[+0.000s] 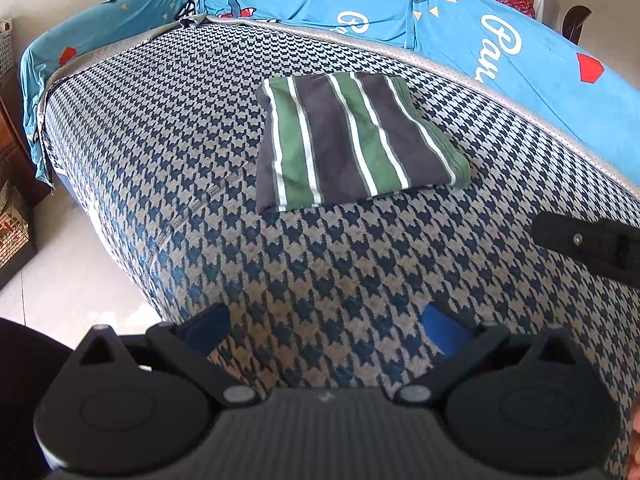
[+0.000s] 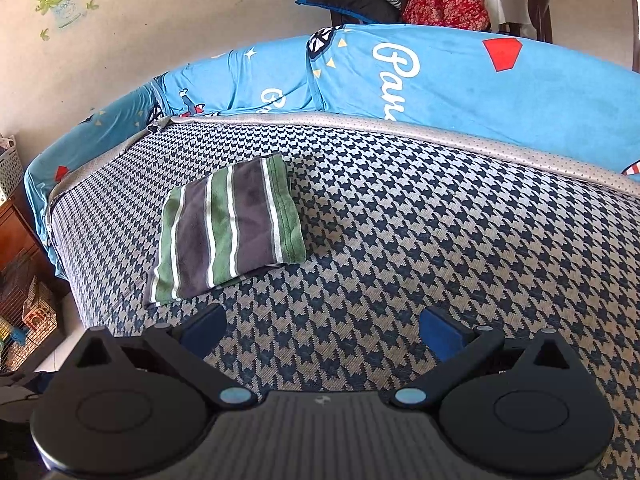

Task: Fold clothes

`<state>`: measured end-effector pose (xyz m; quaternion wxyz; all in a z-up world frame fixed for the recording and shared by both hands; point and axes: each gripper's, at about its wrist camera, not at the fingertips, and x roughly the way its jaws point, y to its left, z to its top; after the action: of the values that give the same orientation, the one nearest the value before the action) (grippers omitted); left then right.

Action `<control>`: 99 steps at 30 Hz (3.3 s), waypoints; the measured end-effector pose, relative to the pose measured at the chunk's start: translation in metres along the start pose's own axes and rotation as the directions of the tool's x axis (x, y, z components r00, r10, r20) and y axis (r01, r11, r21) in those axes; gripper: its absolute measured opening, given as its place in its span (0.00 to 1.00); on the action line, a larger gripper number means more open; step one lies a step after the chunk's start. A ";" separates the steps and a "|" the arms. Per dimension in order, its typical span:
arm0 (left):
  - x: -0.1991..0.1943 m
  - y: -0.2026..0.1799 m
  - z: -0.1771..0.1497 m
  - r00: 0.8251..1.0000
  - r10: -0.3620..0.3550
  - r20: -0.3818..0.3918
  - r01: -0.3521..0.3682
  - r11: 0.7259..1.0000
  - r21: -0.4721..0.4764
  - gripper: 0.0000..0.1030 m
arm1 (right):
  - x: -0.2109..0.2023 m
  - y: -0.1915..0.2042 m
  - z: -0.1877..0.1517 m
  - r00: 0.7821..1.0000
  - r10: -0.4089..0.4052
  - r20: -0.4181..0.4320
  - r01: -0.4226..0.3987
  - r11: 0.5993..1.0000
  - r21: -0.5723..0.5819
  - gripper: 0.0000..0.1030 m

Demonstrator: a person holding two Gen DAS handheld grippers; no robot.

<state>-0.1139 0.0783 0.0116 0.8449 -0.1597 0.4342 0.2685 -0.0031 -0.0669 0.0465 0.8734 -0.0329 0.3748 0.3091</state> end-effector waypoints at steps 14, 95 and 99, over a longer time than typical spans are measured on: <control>0.012 0.000 0.020 0.998 0.050 0.042 -0.052 0.997 0.056 1.00 | 0.017 0.007 0.008 1.000 -0.008 -0.007 0.008 0.999 -0.051 1.00; 0.048 0.026 0.022 0.997 0.070 -0.020 -0.070 0.998 0.002 1.00 | 0.040 0.043 0.022 0.997 -0.056 -0.057 0.045 0.984 -0.172 1.00; 0.046 0.029 0.020 0.997 0.070 -0.015 -0.070 0.998 0.002 1.00 | 0.040 0.044 0.022 0.996 -0.068 -0.059 0.057 0.983 -0.172 1.00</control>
<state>-0.0964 0.1261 -0.0161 0.8318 -0.1457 0.4463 0.2963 0.0067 -0.0042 0.0426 0.8642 -0.1290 0.3739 0.3109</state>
